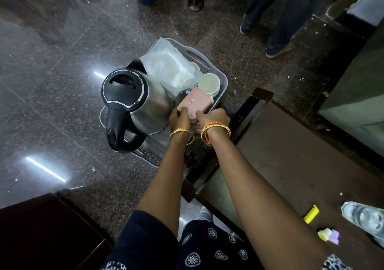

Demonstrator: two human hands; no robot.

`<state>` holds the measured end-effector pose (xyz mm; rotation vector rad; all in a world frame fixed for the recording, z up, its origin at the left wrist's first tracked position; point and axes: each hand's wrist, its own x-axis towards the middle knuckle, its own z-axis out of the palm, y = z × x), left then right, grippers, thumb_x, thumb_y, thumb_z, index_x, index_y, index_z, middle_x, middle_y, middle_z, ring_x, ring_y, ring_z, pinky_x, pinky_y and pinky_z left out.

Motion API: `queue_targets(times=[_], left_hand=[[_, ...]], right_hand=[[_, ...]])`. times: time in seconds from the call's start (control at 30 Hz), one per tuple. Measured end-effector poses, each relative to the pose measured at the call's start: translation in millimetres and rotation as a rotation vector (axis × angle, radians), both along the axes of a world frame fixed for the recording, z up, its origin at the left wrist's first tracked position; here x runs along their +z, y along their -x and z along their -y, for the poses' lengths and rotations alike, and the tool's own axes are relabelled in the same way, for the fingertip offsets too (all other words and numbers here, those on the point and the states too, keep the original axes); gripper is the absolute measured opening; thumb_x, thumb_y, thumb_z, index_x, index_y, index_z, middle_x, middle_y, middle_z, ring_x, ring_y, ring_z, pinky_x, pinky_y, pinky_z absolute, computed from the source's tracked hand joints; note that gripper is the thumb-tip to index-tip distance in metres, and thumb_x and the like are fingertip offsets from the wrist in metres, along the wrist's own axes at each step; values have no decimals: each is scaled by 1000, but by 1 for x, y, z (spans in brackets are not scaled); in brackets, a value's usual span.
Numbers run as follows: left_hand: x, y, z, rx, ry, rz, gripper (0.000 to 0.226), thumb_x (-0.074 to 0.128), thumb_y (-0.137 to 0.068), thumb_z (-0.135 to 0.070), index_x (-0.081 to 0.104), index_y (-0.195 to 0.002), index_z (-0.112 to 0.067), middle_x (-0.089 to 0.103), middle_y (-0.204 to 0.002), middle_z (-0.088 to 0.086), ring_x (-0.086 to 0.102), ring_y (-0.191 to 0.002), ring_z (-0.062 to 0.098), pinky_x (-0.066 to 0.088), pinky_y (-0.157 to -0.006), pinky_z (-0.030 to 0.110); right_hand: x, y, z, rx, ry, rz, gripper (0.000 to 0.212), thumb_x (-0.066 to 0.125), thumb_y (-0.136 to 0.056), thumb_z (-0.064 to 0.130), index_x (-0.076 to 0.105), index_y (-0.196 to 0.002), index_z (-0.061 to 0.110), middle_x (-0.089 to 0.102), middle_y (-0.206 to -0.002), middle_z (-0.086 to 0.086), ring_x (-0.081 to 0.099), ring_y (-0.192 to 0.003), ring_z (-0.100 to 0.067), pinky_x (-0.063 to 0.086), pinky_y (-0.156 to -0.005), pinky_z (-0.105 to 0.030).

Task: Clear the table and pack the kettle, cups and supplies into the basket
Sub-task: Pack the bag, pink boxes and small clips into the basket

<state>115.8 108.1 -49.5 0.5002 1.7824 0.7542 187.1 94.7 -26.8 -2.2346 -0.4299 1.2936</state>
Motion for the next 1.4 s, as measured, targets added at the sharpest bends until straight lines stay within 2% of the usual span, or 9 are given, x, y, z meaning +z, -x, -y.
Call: queue_targets(times=[0.07,0.23,0.43,0.53,0.63,0.77,1.07,1.2,1.4], left_hand=[[-2,2,-8,-1,-13,-16,29,49,-87,-8,61,-112,2,65,-115,24,58,-86,23,46,-73,30],[-5,4,-17,-92,63,-46,31,48,-88,-8,59,-112,8,62,-120,28,62,-98,35,50,-90,47],[3,-7,5,-219,2,-164,39,42,-93,-16,42,-128,-1,56,-130,21,55,-114,35,43,-89,30],[18,-16,27,-230,-93,-368,49,44,-91,-15,32,-137,-4,51,-132,24,52,-117,38,42,-94,36],[36,-36,68,-216,-297,-638,41,51,-85,-12,46,-125,0,50,-120,25,51,-108,38,42,-93,42],[37,-72,132,-408,-409,-549,17,52,-88,-13,59,-97,-1,58,-98,21,57,-89,33,44,-82,37],[-10,-166,268,-1181,78,-320,13,64,-81,-19,68,-80,-6,73,-88,15,66,-90,30,47,-74,27],[-28,-212,312,-1411,101,-315,17,63,-81,-22,68,-85,-7,72,-93,17,65,-93,34,52,-81,34],[-53,-292,365,-1546,-37,-315,23,57,-85,-19,64,-99,-1,67,-102,23,61,-98,39,51,-83,43]], right_hand=[[-3,-3,6,-35,9,-48,22,68,-69,22,68,-78,1,73,-76,-14,72,-60,-27,62,-61,-41],[-12,-11,27,-190,-79,-60,27,61,-78,18,54,-52,13,61,-43,-2,60,-31,-11,44,-32,-17],[-11,-20,41,-172,-189,-65,19,58,-78,18,58,-58,17,66,-54,1,58,-36,-3,50,-42,-20],[-10,-32,48,-147,-260,-70,19,58,-78,16,58,-59,19,67,-56,2,58,-41,-2,52,-51,-25],[-6,-49,68,-125,-318,-25,24,58,-80,20,56,-57,16,63,-52,2,58,-45,-5,52,-53,-27],[-13,-78,122,-110,-230,237,46,58,-78,23,31,-43,12,31,-40,1,30,-39,-10,23,-44,-29],[-59,-199,323,-427,53,354,7,62,-78,9,56,-74,10,60,-70,-16,59,-73,-32,45,-70,-36],[-79,-260,395,-551,166,415,16,58,-85,12,64,-91,-2,69,-98,-26,62,-98,-41,46,-81,-39],[-110,-320,442,-541,268,362,18,60,-84,20,66,-93,6,70,-100,-22,63,-96,-39,48,-82,-37]])
